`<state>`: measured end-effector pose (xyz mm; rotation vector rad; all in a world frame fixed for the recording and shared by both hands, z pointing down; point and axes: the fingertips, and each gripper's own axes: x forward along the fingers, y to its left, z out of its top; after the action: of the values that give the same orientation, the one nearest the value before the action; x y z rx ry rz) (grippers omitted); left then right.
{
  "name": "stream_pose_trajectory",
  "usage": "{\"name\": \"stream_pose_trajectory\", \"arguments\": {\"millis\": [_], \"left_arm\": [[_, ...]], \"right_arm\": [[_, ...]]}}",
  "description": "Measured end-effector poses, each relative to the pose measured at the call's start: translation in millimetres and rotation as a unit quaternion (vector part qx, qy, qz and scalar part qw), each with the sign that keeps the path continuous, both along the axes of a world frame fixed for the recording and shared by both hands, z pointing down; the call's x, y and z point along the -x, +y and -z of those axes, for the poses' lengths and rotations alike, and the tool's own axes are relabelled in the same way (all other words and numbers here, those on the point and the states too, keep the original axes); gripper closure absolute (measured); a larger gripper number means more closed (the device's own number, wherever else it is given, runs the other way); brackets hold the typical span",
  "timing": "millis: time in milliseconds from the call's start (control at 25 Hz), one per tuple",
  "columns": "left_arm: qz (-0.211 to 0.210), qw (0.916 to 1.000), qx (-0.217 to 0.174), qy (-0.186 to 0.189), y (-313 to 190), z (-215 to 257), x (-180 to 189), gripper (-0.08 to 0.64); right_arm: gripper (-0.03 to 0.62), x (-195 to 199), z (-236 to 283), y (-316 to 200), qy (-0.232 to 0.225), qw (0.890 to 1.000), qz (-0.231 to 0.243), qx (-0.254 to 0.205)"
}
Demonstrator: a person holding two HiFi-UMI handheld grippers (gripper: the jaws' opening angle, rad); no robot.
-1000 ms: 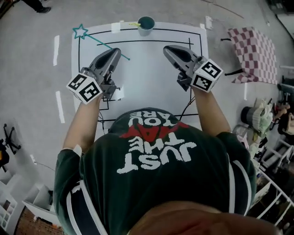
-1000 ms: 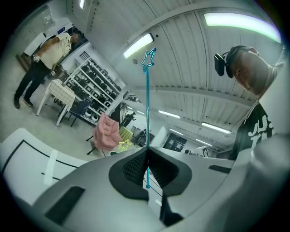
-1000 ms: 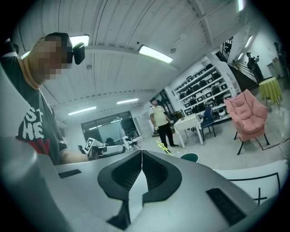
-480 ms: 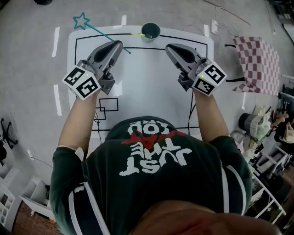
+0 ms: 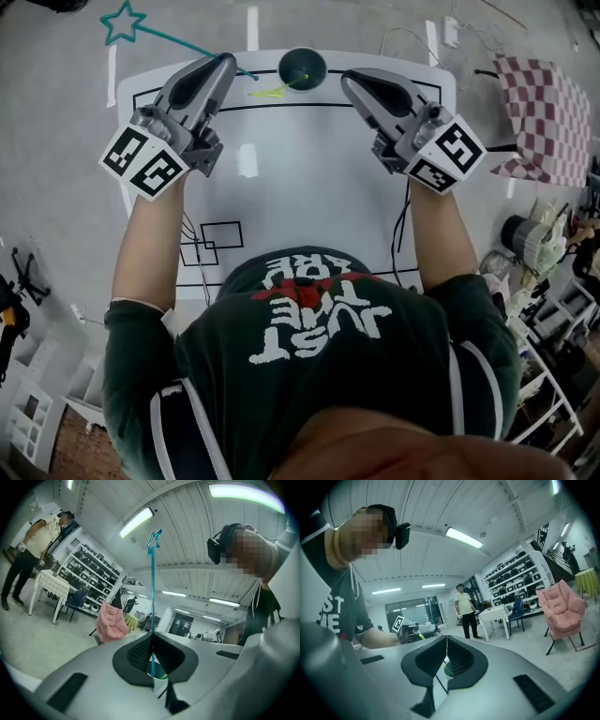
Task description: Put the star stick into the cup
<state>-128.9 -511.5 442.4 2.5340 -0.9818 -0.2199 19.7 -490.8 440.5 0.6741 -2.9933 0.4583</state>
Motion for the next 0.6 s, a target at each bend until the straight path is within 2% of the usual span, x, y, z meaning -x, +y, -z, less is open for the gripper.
{"name": "stream_pose_trajectory", "arguments": {"millis": [280, 600], "left_arm": [[-0.052, 0.9977, -0.042, -0.003, -32.6, -9.5, -29.7, 0.549], [-0.130, 0.9858, -0.092, -0.054, -24.2, -35.8, -71.7, 0.549]], "right_arm": [[0.558, 4.5, -24.8, -32.4, -0.009, 1.000, 0.011, -0.006], [0.558, 18.3, -54.0, -33.2, 0.012, 0.999, 0.040, -0.014]]}}
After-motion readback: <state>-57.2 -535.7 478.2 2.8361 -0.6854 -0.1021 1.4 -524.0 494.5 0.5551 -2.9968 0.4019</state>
